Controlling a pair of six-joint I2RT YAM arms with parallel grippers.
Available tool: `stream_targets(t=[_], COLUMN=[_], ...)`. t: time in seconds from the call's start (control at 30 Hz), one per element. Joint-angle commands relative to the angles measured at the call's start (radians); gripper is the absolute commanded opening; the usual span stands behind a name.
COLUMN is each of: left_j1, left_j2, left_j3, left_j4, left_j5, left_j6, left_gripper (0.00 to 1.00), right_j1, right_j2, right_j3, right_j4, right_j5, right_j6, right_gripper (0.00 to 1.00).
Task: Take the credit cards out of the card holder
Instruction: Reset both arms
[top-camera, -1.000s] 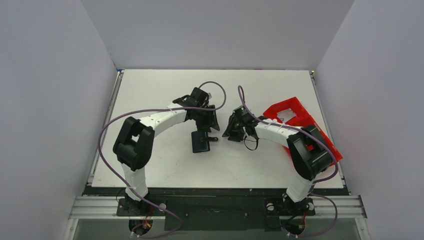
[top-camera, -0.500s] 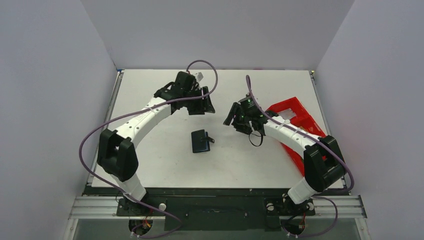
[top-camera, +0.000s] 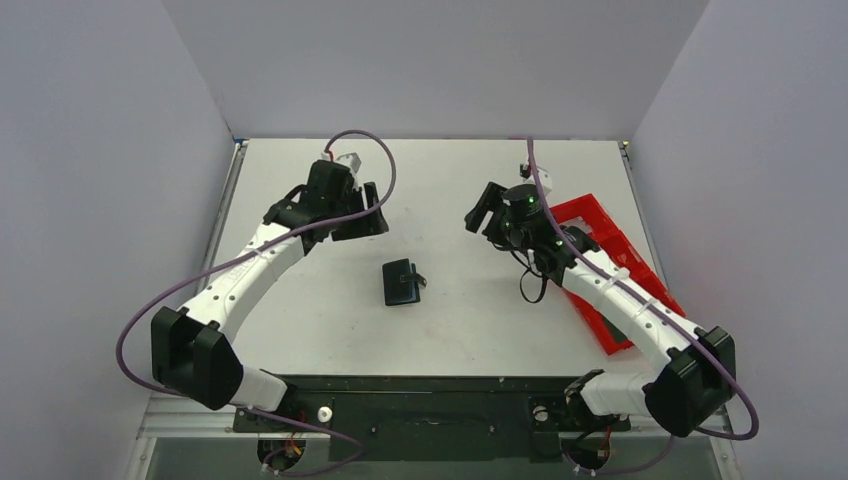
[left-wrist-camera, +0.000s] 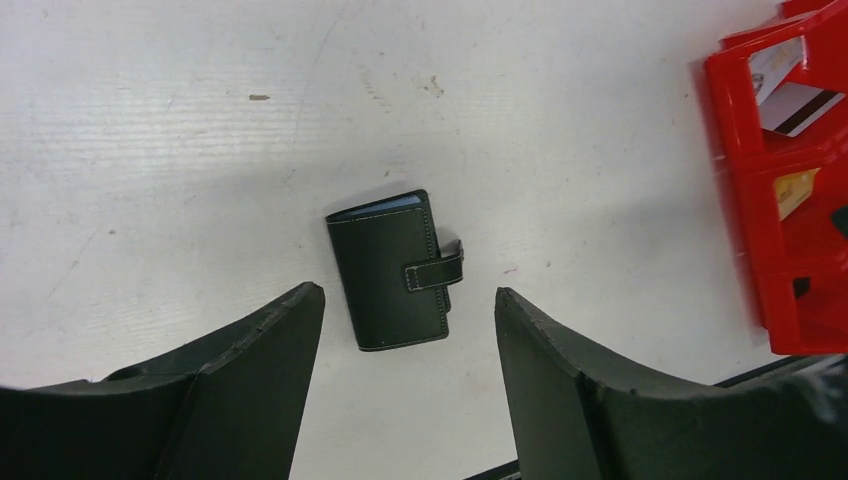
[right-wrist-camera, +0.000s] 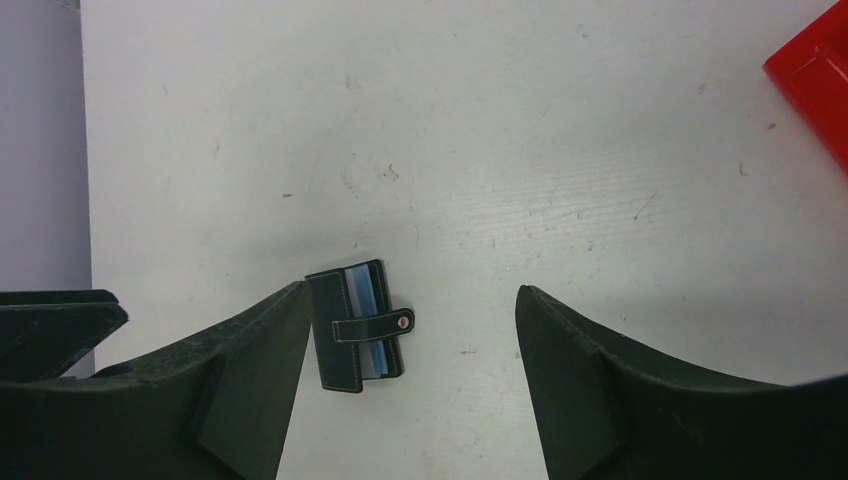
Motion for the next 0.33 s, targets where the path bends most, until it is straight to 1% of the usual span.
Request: stream_targets(t=[0.0,0.1,0.3], left_j1=[0.006,0.008,0.011], left_j2=[-0.052,-0.064,-0.083], left_j3=[-0.051,-0.075,-0.094], left_j4=[0.080,0.090,0.097], left_j5=[-0.056,-0.088,-0.101], left_j6=[0.027,0.029,0.037], left_gripper=[0.62,0.62,0.62], right_j1=[0.012,0.014,0.014], right_j2=[-0.068,-0.080,-0.082], right_j3=[0.008,0.004,0.000], right_j4=[0.018,0.020,0.022], right_j5=[0.076,0.080,0.080], right_j6=[-0.051,-0.058,-0.053], right_gripper=[0.71,0.72,0.73])
